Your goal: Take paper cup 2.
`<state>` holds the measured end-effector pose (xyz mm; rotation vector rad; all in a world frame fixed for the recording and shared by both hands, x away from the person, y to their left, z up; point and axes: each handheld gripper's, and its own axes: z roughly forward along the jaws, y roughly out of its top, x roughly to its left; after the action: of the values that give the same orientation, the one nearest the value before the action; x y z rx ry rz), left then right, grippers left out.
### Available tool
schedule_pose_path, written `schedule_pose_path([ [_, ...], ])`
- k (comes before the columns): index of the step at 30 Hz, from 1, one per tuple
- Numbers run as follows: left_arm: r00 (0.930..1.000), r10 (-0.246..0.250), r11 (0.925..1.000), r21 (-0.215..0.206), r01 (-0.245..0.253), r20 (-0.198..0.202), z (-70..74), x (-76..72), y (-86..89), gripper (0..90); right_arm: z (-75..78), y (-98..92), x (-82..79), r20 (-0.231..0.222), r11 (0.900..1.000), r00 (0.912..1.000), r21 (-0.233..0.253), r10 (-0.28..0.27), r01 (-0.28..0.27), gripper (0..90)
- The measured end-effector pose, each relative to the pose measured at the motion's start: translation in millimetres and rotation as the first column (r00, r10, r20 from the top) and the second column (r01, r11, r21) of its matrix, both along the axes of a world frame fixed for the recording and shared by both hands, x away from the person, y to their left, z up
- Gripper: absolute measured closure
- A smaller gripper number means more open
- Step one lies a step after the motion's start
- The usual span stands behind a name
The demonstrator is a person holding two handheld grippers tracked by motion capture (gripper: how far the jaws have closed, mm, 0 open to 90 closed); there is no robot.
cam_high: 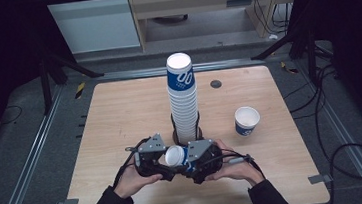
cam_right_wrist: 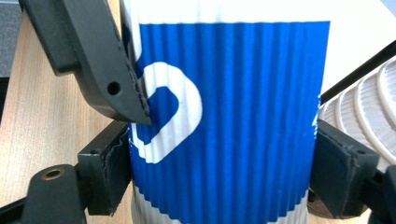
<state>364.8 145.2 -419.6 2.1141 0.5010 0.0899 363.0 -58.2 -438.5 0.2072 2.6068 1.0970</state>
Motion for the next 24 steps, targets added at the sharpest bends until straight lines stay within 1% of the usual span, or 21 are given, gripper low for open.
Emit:
schedule_pose_path([
  [2,1.0000,-0.002,1.0000,-0.003,0.002,0.003,0.8,-0.4,0.3,25.2,0.6,-0.6,0.6,-0.007,1.000,1.0000,0.005,-0.005,0.005,15.9],
  [4,1.0000,-0.003,1.0000,-0.004,0.003,0.008,1.9,-0.6,1.3,25.3,1.4,-1.4,1.2,-0.017,1.000,0.9998,0.015,-0.013,0.013,11.8],
  [7,0.9999,0.006,0.9999,-0.013,-0.006,0.013,4.0,0.4,5.1,25.3,3.9,-4.1,2.7,-0.026,0.999,0.9994,0.036,-0.022,0.022,8.7],
  [11,0.9995,0.022,0.9994,-0.027,-0.022,0.023,7.0,2.1,11.4,25.2,11.0,-11.3,4.5,-0.022,0.996,0.9989,0.083,-0.041,0.043,7.9],
  [16,0.9983,0.041,0.9982,-0.046,-0.039,0.041,8.5,5.3,19.6,25.2,22.9,-28.0,7.0,-0.042,0.985,0.9966,0.156,-0.072,0.077,7.4],
  [20,0.9967,0.059,0.9941,-0.095,-0.053,0.056,11.8,8.3,29.7,25.2,28.3,-41.9,9.8,-0.065,0.975,0.9930,0.195,-0.099,0.110,7.3],
  [21,0.9962,0.062,0.9926,-0.108,-0.055,0.061,12.5,8.9,32.0,25.1,29.2,-46.2,10.5,-0.077,0.970,0.9916,0.212,-0.105,0.119,7.3],
  [23,0.9956,0.069,0.9893,-0.133,-0.060,0.064,13.9,10.0,36.2,25.1,30.4,-51.8,11.1,-0.088,0.965,0.9902,0.228,-0.108,0.126,7.3],
  [24,0.9953,0.070,0.9885,-0.139,-0.060,0.067,14.4,10.3,37.5,25.1,30.7,-54.0,11.3,-0.098,0.963,0.9896,0.240,-0.105,0.126,7.3],
])
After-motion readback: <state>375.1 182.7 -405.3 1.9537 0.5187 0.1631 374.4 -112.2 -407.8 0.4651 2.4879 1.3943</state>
